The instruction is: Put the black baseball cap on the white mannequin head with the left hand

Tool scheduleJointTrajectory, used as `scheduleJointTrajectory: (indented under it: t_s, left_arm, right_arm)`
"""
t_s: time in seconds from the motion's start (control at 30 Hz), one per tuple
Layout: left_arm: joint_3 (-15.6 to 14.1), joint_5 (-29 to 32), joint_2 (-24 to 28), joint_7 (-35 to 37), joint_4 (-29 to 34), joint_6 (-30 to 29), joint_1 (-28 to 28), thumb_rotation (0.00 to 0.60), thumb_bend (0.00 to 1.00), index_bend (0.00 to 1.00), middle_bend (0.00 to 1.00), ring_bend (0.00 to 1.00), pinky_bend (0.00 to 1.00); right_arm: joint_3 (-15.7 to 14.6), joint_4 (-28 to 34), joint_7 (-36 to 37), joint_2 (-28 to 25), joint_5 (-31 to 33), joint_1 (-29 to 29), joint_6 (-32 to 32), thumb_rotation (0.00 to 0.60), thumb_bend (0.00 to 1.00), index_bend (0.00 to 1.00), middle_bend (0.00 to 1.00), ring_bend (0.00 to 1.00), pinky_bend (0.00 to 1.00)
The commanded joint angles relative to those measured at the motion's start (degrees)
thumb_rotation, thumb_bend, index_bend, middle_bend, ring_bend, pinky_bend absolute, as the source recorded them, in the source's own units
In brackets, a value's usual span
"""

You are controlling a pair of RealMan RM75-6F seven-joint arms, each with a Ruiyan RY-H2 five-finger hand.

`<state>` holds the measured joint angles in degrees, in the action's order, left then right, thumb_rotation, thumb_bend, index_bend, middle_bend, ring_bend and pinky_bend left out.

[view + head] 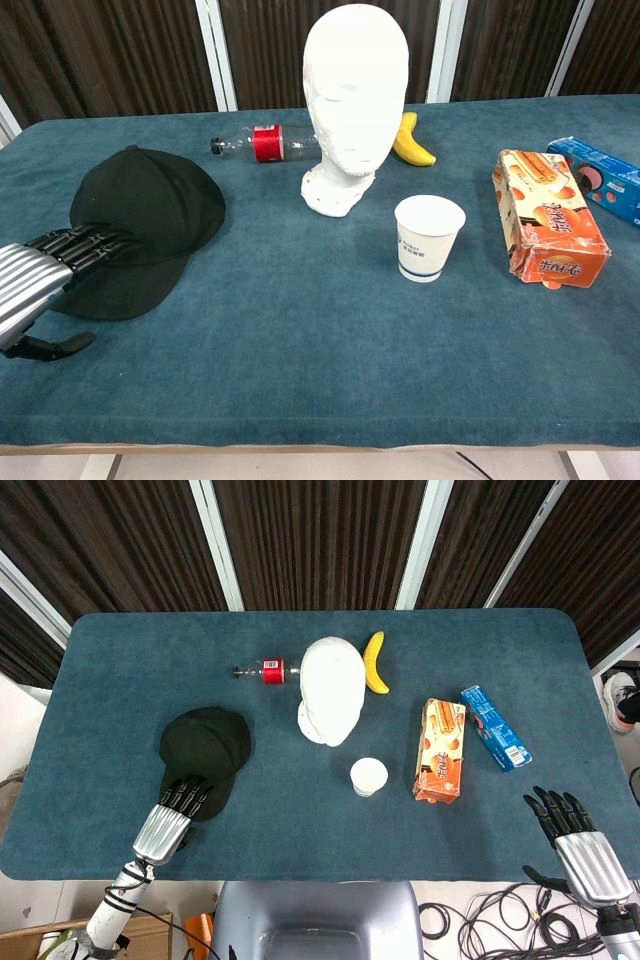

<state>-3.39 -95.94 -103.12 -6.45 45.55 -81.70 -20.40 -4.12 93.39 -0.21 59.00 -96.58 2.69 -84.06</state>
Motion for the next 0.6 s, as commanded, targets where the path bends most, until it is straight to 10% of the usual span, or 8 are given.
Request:
scheduleJointTrajectory:
  t_s: [0.03,0.6]
  left_arm:
    - [0.1,0.5,-0.4,0.0,-0.8,1.0,-0.2,0.6,0.31,0.12,0.1,0.05,0.17]
    - [-1.1,-2.8,-13.6,-1.3,-29.8,-4.7,-1.8,0.6,0.33,0.34,0.35,0.25,0.28]
  right_arm:
    - [0.0,0.1,-0.1,0.0,0.1,0.1,0.3,0.6,0.08,0.0,0.0,0.0,0.0]
    - [-0.2,-0.4,1.7,-0.6,-0.5,-0.6,-1.6,0.6,0.08,0.0,0.0,0.0,0.0]
